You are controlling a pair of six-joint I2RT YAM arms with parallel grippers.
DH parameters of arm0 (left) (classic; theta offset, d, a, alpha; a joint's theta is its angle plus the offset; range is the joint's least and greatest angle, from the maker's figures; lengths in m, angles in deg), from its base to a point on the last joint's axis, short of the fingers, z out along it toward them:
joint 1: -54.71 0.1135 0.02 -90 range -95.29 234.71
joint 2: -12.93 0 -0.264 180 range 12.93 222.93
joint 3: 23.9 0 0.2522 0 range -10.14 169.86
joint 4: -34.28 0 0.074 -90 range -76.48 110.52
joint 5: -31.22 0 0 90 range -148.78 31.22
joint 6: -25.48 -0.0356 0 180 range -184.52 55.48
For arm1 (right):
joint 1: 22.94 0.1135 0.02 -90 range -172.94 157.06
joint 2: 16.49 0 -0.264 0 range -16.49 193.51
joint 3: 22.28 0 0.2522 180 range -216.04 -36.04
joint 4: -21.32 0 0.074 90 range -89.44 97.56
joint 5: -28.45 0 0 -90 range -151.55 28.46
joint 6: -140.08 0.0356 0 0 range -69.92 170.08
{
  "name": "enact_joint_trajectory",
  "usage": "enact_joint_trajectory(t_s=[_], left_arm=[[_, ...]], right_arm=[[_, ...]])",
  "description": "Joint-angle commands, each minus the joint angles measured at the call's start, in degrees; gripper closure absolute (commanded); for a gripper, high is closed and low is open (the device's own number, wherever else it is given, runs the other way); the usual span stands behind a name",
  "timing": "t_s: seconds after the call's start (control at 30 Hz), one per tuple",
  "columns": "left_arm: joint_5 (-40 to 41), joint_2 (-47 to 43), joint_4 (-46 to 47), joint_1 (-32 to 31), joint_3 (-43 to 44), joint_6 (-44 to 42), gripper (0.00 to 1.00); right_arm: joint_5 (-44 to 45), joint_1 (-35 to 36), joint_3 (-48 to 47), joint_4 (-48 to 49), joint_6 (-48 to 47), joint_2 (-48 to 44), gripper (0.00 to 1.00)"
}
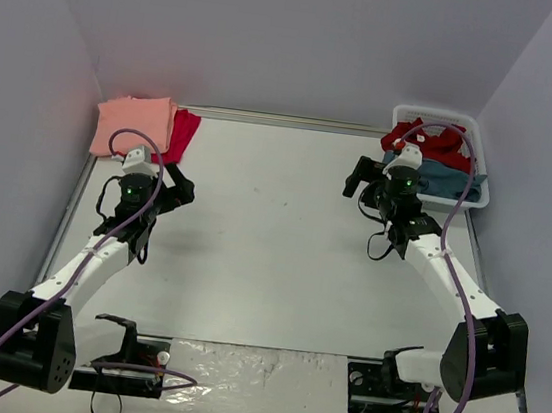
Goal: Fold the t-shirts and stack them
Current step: Grab crumpled tshirt from bin with the right arm
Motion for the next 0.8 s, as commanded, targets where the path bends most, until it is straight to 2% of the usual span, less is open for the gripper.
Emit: enact_joint_trajectory(t_s=[0.0,0.17,0.33,0.5,0.6,0.77], left_arm=[[-0.7,-0.6,0.5,-0.2,3.0,-0.4,0.06],[1.1,-0.5,-2.4,-0.2,4.6,-0.7,0.06],[1.1,-0.9,-2.2,-0.2,4.0,0.2,0.06],[0.9,-1.7,1.2,1.5,2.3,2.3,0.06],[1.2,-2.5,1.5,2.1,1.4,3.1,0.06],[1.2,-1.3,1.2,2.3,2.7,3.1,0.06]], right_arm=[[-0.8,0.2,0.6,0.9,0.5,-0.6,0.00],[-6.4,0.1,1.3,1.6,-0.8,0.4,0.00],[-5.9,0.0,-2.5,-0.1,-1.5,2.1,0.00],[1.9,-1.3,-11.4,-3.6,-2.4,4.1,0.00],[6.8,-2.0,-18.4,-7.1,-4.1,7.7,0.00],[14.5,-2.9,-25.1,-9.9,-5.7,12.8,0.00]])
